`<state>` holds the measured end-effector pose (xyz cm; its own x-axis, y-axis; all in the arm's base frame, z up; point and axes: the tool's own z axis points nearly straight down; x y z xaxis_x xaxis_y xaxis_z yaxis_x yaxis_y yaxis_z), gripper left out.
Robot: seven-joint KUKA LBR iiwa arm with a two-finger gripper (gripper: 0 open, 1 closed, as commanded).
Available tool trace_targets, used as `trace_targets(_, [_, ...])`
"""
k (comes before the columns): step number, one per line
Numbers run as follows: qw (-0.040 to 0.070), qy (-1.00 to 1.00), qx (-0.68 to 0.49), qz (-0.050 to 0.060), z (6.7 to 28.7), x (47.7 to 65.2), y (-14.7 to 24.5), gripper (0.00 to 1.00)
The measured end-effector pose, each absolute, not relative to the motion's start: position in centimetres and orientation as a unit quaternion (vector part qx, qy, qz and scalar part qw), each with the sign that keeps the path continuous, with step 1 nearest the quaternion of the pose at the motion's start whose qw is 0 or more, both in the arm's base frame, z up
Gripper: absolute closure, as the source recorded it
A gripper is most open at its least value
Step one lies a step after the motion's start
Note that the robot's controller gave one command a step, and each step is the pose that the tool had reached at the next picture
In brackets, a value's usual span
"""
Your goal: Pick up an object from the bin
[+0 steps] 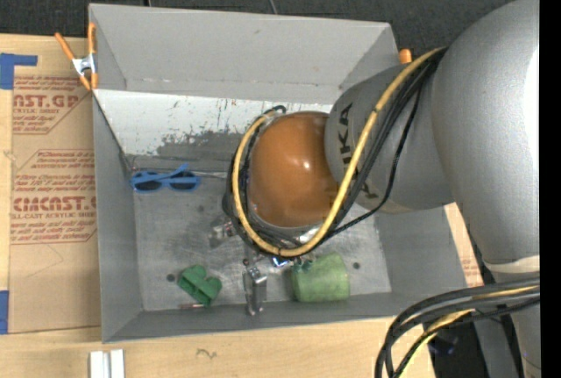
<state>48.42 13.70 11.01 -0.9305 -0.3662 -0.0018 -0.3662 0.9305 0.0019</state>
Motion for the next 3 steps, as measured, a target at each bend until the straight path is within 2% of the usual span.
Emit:
trace_targets(1, [0.011, 0.966, -0.257, -0.001, 7.5, 48.8, 17.3, 0.00])
trace_targets(2, [0.004, 0.967, -0.256, 0.001, 7.2, 48.3, 17.4, 1.00])
trace_targets(3, [0.002, 0.955, -0.297, -0.002, 12.9, 51.6, 6.5, 1.00])
